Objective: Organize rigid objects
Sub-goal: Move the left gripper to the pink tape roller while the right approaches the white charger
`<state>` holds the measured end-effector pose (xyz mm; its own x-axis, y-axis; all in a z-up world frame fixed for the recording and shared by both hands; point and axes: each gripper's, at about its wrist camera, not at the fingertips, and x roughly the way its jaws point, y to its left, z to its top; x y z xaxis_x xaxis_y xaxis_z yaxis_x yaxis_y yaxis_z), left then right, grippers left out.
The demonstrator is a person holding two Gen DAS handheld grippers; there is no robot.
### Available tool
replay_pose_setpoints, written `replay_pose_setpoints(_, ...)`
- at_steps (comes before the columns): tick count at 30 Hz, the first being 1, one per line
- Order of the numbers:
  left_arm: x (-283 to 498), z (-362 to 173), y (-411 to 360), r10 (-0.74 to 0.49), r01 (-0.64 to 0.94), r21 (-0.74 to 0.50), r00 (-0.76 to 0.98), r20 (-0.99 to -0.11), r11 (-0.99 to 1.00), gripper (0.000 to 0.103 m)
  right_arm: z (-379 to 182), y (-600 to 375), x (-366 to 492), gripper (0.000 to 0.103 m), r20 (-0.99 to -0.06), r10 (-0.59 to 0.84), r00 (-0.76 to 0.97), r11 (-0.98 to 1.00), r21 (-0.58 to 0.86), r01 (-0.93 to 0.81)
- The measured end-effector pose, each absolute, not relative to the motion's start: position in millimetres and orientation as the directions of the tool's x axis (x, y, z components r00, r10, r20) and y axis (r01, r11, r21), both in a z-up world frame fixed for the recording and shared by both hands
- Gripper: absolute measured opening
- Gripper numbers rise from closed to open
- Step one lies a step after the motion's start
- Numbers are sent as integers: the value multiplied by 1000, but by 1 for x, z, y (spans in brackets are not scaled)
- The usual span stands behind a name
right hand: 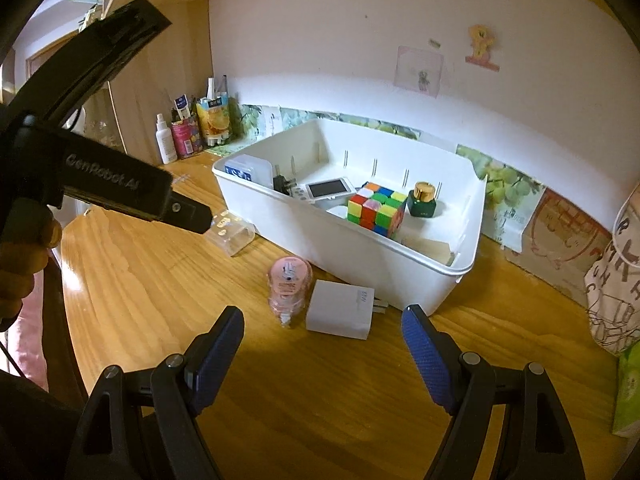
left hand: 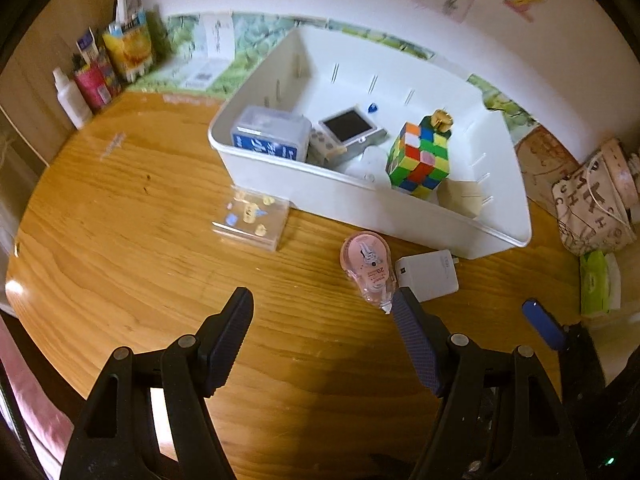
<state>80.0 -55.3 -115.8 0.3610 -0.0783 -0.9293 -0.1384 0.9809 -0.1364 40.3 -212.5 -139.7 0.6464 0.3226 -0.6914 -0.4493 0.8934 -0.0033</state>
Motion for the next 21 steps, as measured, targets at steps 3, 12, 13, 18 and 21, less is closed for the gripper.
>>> replay_pose_setpoints(3,90,-129,-57,-95,-176,-154,306,-947,972,75,-147,-216,48,82,-698,330,636,894,15,-448)
replay_pose_setpoints(12,109,-160,-56,-126,-282,-180,198,-972,942,75,-168,-226,70,82,-704,355,615,904,91,-417)
replay_pose_setpoints(13,111,-163,-55,-134,-294,-187,190,-972,937,75,-170,-227,73,82,-706,357,612,905,100,-413)
replay_pose_setpoints(18,116,-174,-52,-146,-344,-197,168,-975,918,75,-178,-225,78,82,-709,358,608,908,112,-403)
replay_pose_setpoints(21,118,-179,-52,-155,-362,-201,152,-976,910,75,-182,-224,80,82,-705,357,613,910,114,-400)
